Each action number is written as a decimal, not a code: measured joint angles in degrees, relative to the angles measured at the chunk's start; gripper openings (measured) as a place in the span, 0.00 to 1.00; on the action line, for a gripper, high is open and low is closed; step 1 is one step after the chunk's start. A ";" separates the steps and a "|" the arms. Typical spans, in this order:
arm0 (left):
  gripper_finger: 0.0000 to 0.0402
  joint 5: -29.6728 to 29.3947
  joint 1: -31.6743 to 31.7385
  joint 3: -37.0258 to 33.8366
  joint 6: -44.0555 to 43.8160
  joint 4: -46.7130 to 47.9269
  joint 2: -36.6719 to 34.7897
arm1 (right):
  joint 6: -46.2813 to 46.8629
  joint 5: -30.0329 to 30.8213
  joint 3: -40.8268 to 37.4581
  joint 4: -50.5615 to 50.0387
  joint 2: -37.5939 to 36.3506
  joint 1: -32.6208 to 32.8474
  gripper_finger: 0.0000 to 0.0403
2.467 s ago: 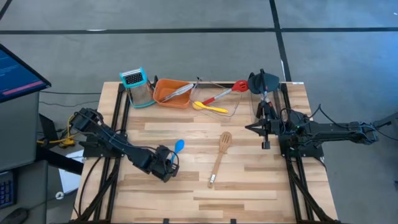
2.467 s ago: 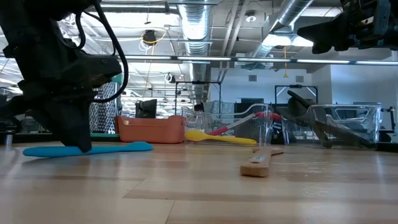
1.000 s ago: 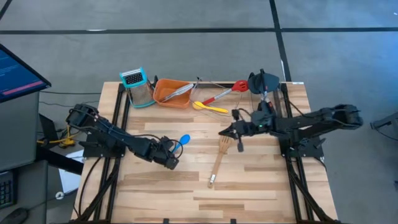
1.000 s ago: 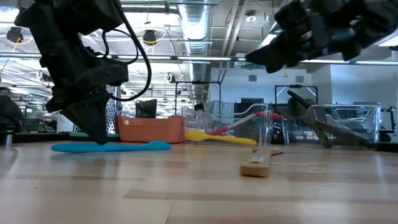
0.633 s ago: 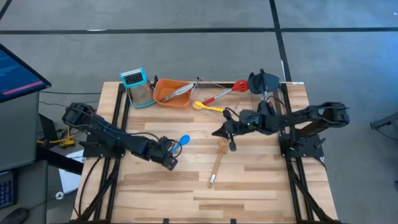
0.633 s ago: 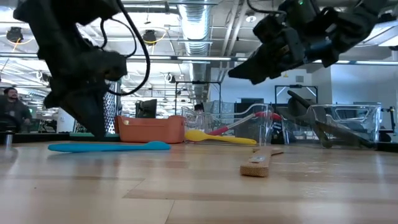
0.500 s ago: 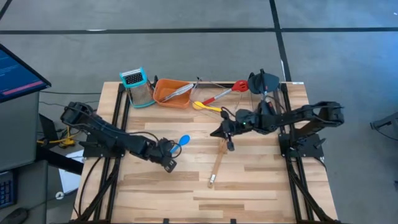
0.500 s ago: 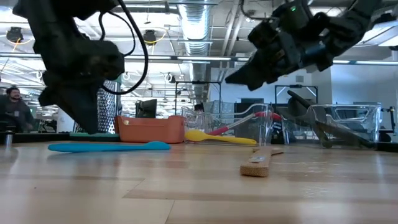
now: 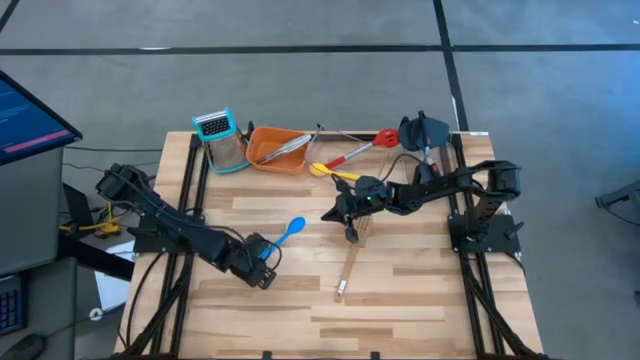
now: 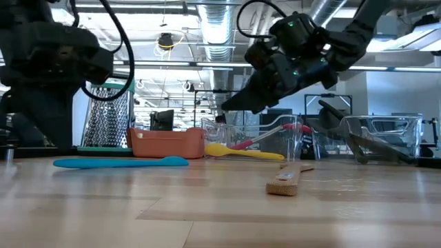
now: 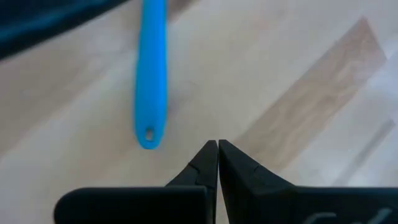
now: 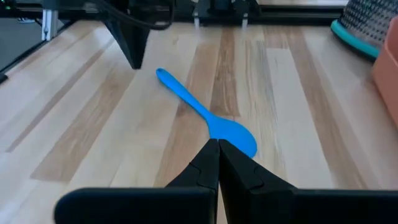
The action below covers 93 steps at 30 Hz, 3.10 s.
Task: Pick & Place Kitchen Items
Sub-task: Put the blue serving spoon into the left transparent bin
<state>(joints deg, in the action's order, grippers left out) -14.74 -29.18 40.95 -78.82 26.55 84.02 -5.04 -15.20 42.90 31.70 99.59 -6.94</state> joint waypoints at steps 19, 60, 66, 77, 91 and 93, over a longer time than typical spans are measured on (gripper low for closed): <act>0.00 -4.09 -0.01 -1.77 -2.90 4.83 0.01 | 0.02 0.02 2.84 0.03 4.70 -0.66 0.00; 0.00 -4.35 -0.03 -6.75 -5.04 -2.36 -0.03 | 35.64 0.86 12.16 -8.41 6.61 -2.46 0.57; 0.00 -4.24 -0.01 -6.78 -5.04 -2.59 -0.01 | 41.40 -1.37 15.65 -9.11 14.62 -1.33 0.56; 0.00 -4.48 -0.36 -6.78 -5.02 -2.76 0.05 | 45.66 -7.40 26.71 -8.72 24.49 -1.26 0.51; 0.00 -4.81 -0.54 -6.80 -3.53 -3.08 0.08 | 40.38 -1.29 29.59 -8.08 24.59 -0.84 0.26; 0.00 -4.83 -0.54 -6.80 -3.53 -3.10 0.08 | 40.24 -1.46 29.61 -6.76 24.59 -0.90 0.21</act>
<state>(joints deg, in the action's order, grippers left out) -19.57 -29.71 34.15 -82.35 23.45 84.09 35.20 -16.67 72.51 24.93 124.18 -7.84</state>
